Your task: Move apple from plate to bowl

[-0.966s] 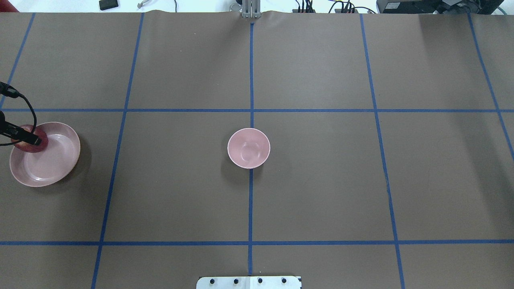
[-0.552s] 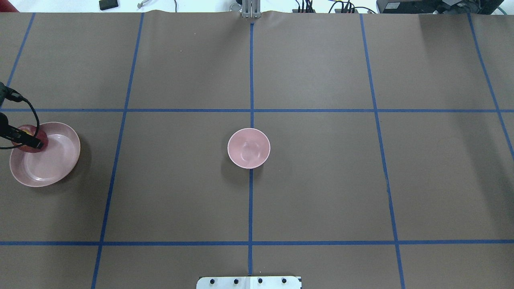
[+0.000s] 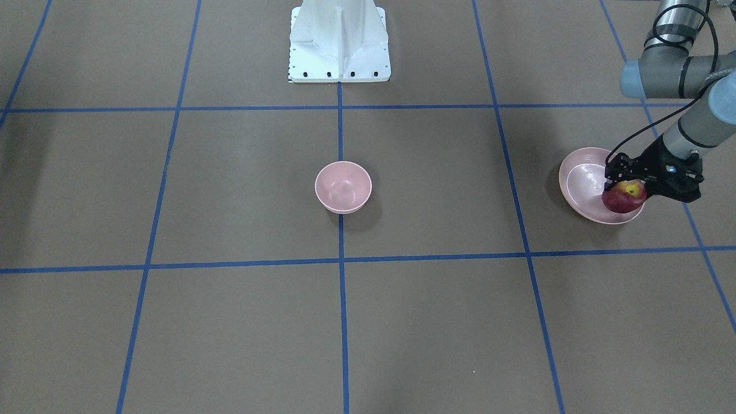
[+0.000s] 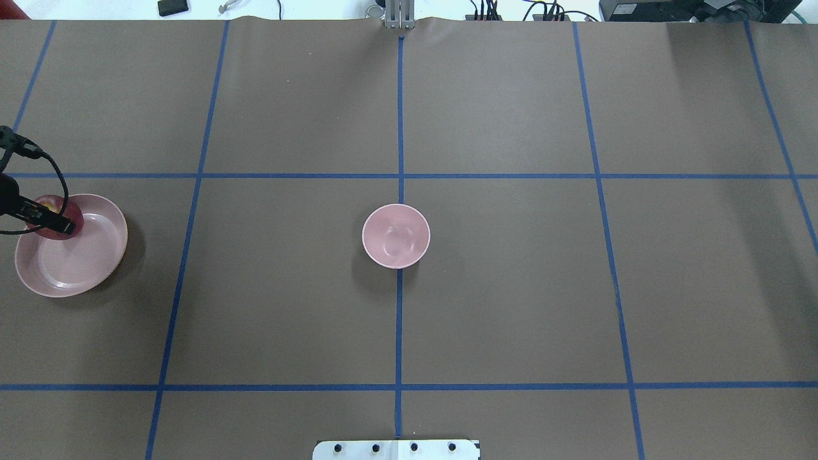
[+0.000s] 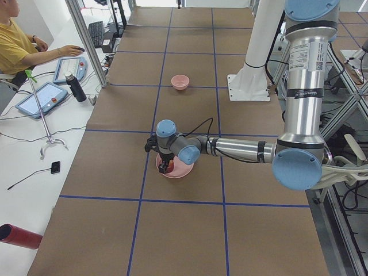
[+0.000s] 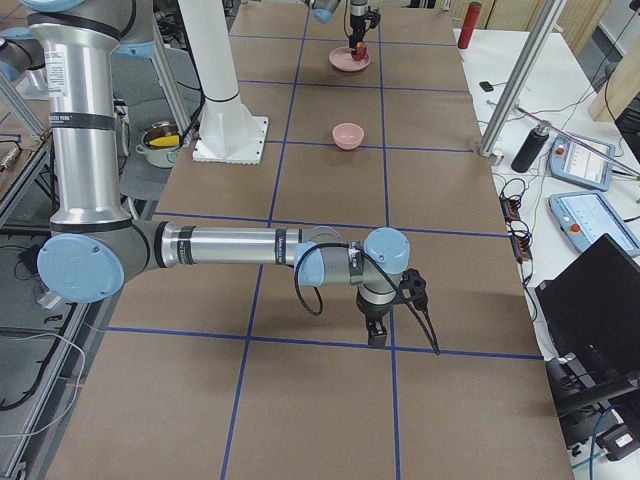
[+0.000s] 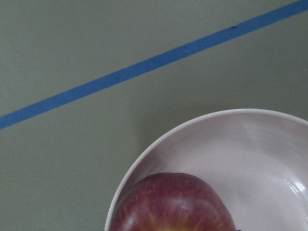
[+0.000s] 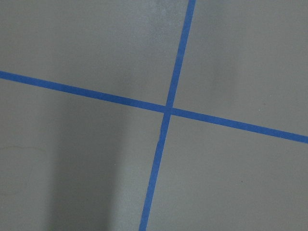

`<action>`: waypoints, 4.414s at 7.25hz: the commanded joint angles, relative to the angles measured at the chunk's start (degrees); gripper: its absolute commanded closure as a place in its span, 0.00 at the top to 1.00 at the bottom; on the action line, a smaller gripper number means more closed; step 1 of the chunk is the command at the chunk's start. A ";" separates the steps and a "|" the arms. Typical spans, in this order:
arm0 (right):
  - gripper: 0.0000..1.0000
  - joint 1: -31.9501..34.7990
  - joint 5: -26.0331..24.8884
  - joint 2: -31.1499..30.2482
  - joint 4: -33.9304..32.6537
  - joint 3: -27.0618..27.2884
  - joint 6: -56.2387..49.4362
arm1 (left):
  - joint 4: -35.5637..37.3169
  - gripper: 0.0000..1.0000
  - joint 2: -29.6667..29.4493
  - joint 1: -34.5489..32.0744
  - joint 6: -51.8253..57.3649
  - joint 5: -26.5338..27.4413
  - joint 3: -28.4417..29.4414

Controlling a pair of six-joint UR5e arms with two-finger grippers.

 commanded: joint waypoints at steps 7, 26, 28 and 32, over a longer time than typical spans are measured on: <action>1.00 0.00 0.12 -0.81 0.00 0.24 0.07 | 34.85 0.00 -36.36 19.12 -40.39 8.90 -9.01; 1.00 0.09 -0.14 -0.81 0.00 0.23 1.04 | 36.88 0.98 -33.93 26.83 -40.25 19.65 -18.24; 1.00 1.40 -0.50 -0.98 -0.61 0.15 1.47 | 38.15 0.98 -24.60 16.94 -28.72 13.90 -24.03; 1.00 2.64 -0.41 -1.86 -0.35 0.06 1.57 | 38.24 0.98 -8.67 -10.83 13.07 1.37 -19.85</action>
